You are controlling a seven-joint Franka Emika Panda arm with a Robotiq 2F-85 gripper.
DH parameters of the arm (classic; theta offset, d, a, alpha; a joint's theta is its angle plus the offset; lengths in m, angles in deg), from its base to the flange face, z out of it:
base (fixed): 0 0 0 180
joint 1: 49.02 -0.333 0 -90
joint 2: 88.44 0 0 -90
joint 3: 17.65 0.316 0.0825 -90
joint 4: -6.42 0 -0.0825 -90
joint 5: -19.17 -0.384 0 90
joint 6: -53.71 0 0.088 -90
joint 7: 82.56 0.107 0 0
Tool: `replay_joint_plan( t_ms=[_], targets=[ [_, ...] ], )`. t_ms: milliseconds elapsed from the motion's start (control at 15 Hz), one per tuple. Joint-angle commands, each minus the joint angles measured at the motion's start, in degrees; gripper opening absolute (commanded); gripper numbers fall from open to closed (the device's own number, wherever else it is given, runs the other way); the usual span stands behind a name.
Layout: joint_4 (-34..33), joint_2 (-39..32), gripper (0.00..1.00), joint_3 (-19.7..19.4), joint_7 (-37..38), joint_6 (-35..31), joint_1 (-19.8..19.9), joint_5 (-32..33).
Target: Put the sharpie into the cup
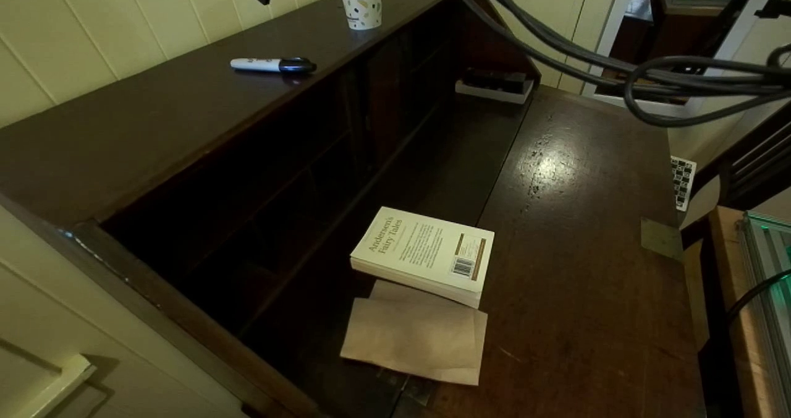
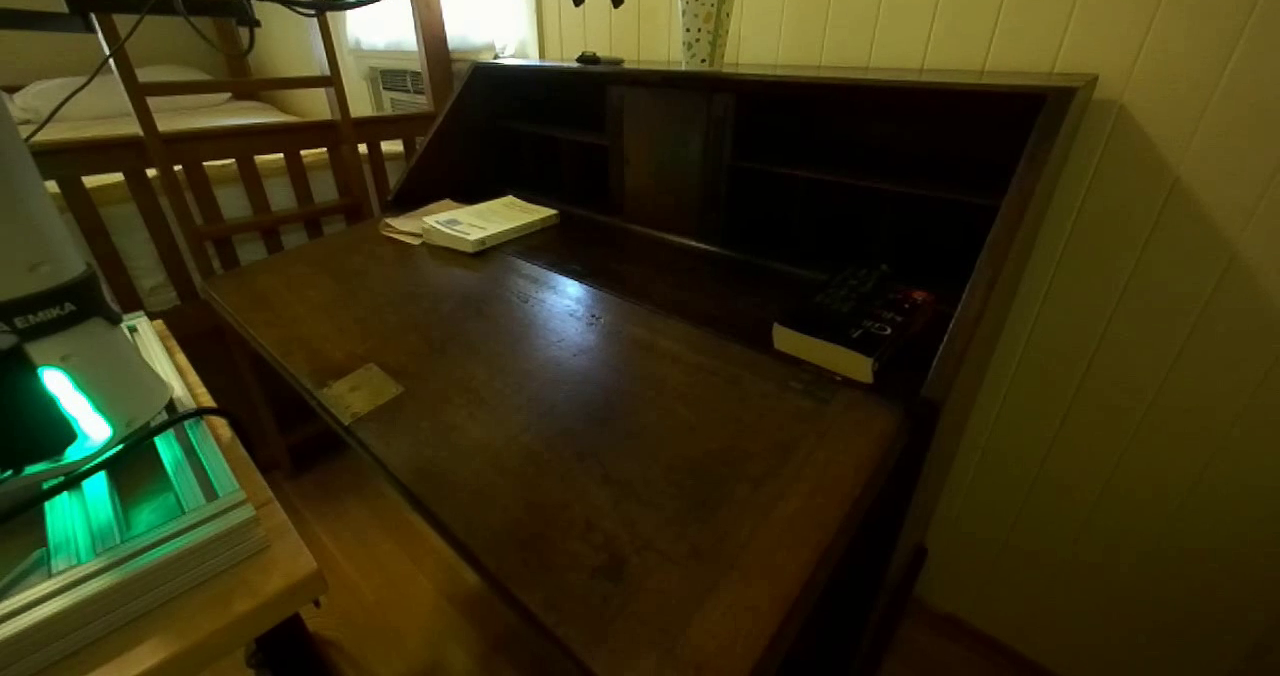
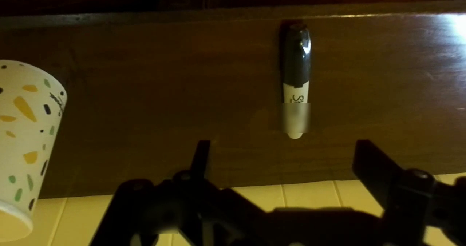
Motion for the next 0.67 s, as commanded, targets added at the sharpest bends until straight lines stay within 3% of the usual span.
replay_joint_plan(
  t_ms=[0, 600],
  targets=[
    [-8.1, -6.5, 1.00, 0.1, -1.0, 1.8, -0.4, -1.5],
    [-16.7, -14.9, 1.00, 1.3, -2.0, 0.7, -1.6, -1.4]
  ],
)
